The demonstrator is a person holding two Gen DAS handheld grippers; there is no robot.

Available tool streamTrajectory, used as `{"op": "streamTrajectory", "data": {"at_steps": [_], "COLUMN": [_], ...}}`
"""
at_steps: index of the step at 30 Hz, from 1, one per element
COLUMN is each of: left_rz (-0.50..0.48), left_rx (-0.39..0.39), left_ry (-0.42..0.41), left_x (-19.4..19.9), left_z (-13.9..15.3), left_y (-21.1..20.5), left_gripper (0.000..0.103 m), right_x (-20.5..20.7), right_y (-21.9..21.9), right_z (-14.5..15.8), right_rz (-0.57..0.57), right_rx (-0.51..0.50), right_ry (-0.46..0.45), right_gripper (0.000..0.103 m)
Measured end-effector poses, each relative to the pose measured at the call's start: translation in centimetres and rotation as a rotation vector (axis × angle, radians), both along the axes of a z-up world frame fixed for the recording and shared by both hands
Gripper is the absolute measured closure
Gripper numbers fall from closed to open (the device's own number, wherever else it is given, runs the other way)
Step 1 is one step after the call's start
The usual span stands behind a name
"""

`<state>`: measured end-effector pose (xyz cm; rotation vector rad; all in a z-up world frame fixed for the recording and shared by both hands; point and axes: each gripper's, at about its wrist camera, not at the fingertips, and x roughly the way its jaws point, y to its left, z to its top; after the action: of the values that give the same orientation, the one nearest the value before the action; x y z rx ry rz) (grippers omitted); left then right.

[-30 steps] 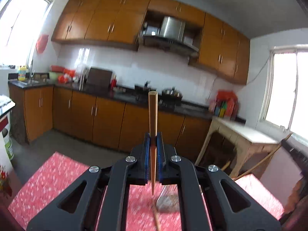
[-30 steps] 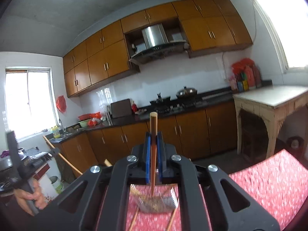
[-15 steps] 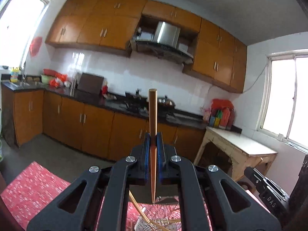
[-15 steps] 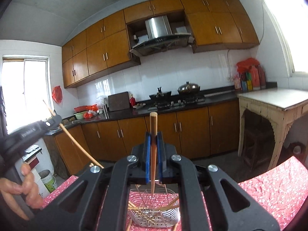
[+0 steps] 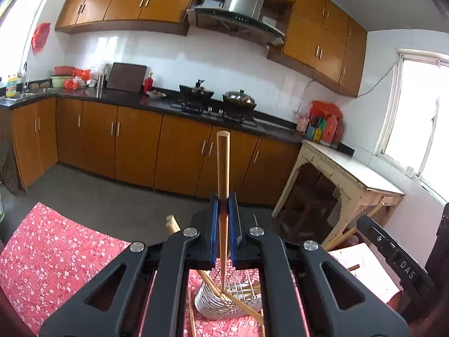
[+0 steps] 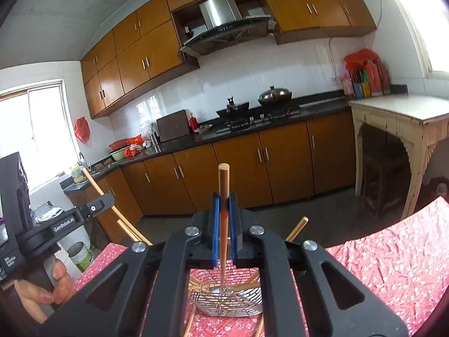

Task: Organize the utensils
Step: 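Lower the chopstick into the wire holder and open the left gripper while the right gripper releases its chopstick, then close the right gripper on a chopstick while the left gripper moves toward another chopstick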

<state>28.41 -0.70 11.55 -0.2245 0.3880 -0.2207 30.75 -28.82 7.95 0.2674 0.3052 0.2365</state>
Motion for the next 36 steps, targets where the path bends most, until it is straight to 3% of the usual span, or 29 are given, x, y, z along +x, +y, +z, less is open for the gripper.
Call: {"op": "streamTrajectory", "data": {"at_steps": [12,16,19,23,31,36], "left_rz": [-0.009,-0.008,-0.001,0.020,0.045,0.077], "left_rx": [0.035,0.028,0.015,0.007,-0.006,0.019], "left_ry": [0.095,0.109,0.103,0.086,0.049,0.032], "left_x": [1.3,1.3,0.8,0.0,-3.1,-6.2], "left_z": [-2.6,-2.6,-2.3,-1.7,-0.4,-0.9], "left_y": [-0.6,-0.4,0.0,0.6,2.0,3.9], "left_gripper": [0.096,0.096,0.092,0.071,0.068,0.066], "right_x": [2.6,2.6,2.0,0.5,-4.0,-7.7], "right_y": [-0.4,-0.9,-1.4,-1.9,-3.1,-4.6], "right_z": [-3.1,-3.5,-3.1,-2.2,-1.0,-2.6], "right_rz": [-0.013,-0.040,-0.064,-0.094,-0.142,-0.191], "right_rx": [0.033,0.033,0.032,0.021,-0.009,-0.035], "right_ry": [0.108,0.120,0.107,0.072,0.012,0.028], "right_gripper": [0.095,0.089,0.072,0.062,0.056,0.056]}}
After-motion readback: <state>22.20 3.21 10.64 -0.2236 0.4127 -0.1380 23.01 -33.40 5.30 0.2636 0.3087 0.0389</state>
